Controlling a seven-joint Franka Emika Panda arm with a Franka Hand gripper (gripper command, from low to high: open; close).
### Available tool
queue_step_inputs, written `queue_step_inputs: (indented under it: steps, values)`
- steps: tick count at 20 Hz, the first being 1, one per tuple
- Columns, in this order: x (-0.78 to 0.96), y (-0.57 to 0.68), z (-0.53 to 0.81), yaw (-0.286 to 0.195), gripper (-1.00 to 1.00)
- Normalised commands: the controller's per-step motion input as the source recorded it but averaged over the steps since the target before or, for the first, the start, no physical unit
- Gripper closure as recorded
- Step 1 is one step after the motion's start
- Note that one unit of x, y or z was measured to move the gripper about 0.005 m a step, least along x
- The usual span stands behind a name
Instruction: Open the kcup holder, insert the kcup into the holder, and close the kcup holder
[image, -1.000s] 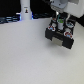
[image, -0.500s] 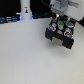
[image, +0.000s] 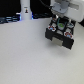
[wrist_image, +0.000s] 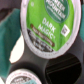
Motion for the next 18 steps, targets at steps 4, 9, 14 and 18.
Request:
queue_step_inputs:
  steps: [4,9,14,18]
  values:
    - [0.22,-0.01,0.36,0.084,-1.00]
    - [0.34,-0.16,0.47,0.078,-1.00]
    - [0.48,-0.35,0.49,0.063,-1.00]
    - [0.58,-0.43,0.40,0.030,-1.00]
